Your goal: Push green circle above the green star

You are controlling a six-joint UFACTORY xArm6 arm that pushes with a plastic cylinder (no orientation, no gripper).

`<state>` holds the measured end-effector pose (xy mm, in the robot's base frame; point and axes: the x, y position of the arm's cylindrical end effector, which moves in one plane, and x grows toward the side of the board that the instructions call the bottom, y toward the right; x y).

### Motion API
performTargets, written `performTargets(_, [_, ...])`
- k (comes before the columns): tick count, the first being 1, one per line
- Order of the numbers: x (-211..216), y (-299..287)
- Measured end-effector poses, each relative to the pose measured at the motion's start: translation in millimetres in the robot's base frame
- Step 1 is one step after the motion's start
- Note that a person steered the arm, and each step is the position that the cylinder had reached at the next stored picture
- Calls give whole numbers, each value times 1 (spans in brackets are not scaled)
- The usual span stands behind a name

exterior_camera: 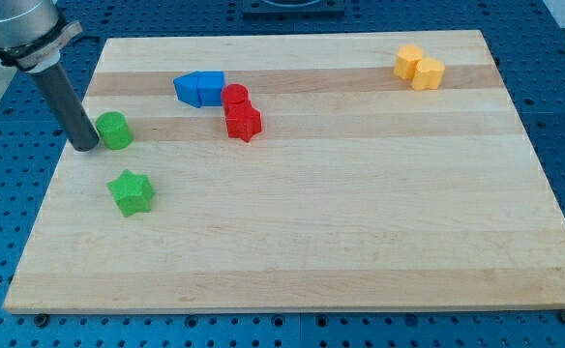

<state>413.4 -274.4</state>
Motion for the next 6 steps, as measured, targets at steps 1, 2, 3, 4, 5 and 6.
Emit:
performTargets(1, [7,4])
performTargets(2, [-2,34])
performTargets(3, [-22,55])
performTargets(4, [-28,58])
performTargets(5, [-28,58])
performTargets(6, [-28,43])
